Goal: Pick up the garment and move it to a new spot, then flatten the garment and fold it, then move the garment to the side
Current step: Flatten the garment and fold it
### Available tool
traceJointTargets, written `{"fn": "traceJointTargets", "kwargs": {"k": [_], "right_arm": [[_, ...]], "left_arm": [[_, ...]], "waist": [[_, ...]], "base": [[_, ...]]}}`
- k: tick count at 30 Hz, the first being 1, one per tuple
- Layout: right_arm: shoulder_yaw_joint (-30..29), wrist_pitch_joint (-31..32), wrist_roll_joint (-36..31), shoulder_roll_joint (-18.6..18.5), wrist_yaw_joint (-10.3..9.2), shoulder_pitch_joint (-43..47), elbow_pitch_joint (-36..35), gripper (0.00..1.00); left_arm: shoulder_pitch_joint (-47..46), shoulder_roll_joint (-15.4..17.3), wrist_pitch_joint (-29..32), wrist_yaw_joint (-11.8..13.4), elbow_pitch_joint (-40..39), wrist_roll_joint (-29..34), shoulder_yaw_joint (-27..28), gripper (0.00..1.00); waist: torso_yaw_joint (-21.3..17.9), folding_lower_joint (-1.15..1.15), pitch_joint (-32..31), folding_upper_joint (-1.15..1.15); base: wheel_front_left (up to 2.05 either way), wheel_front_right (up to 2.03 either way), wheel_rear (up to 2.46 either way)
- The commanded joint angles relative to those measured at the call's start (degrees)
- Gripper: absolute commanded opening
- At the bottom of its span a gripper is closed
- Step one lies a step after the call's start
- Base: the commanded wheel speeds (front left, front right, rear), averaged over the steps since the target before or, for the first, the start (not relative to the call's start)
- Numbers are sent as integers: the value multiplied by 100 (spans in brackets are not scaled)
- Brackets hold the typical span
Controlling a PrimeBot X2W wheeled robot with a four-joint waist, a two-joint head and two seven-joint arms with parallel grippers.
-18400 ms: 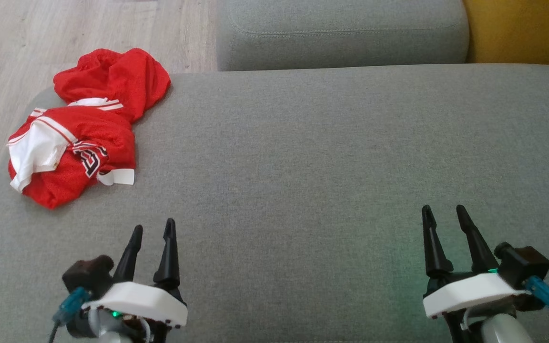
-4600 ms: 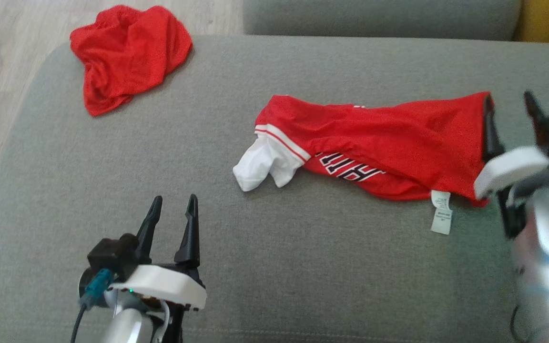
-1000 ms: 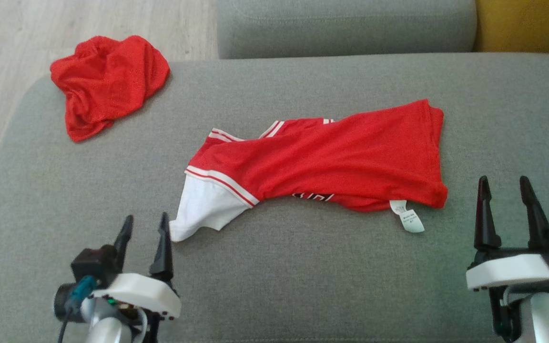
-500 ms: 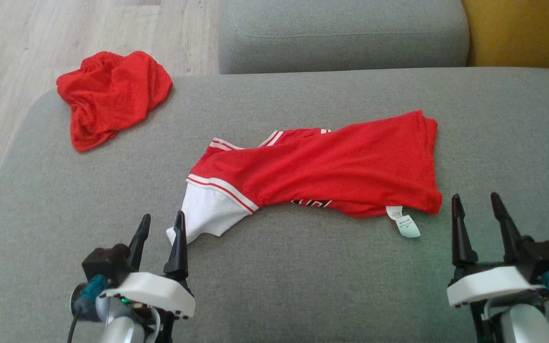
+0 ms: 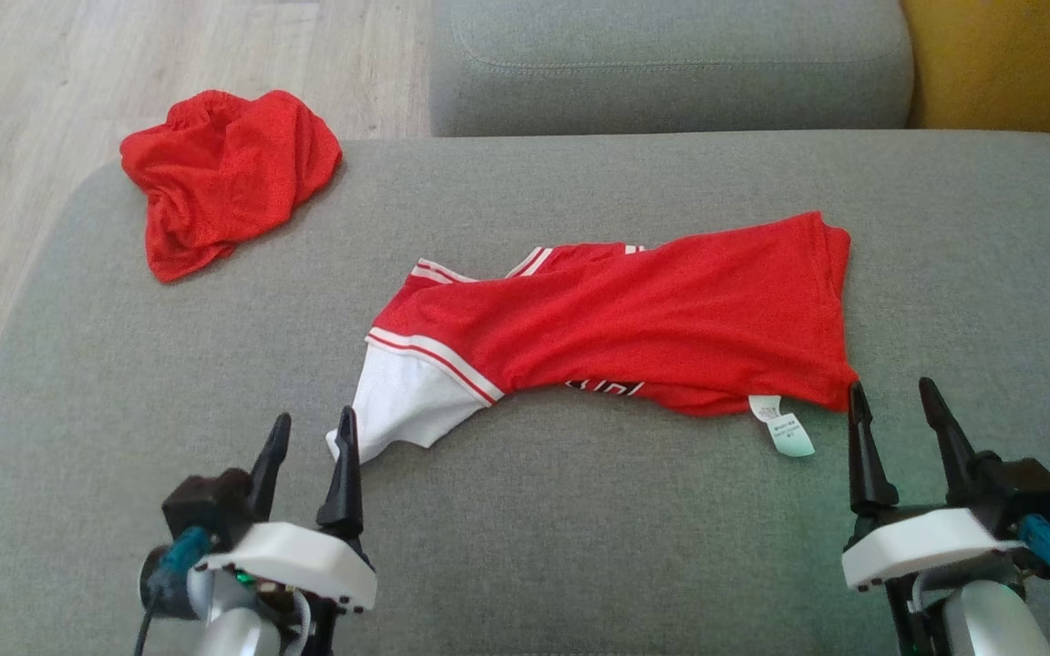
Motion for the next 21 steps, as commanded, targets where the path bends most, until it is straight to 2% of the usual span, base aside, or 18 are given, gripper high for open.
{"fn": "traceJointTargets", "kwargs": {"k": [1, 6, 12, 21], "right_arm": [[147, -63, 22, -26, 41, -255, -167, 100], [186, -63, 32, -26, 41, -287, -170, 100], [250, -63, 23, -26, 41, -369, -198, 100], [263, -63, -11, -26, 41, -488, -239, 100]], "left_arm": [[-223, 13, -70, 18, -135, -65, 134, 100], [-389, 13, -67, -4, 498, -182, 74, 100], [-959, 13, -14, 5, 1527, -460, 91, 100], [-1634, 13, 74, -39, 2644, -985, 20, 100]], "waist": [[0, 0, 16, 0], [-26, 0, 103, 0], [-121, 0, 291, 0], [-278, 0, 554, 0]], "base": [[0, 0, 0], [0, 0, 0], [0, 0, 0], [0, 0, 0]]}}
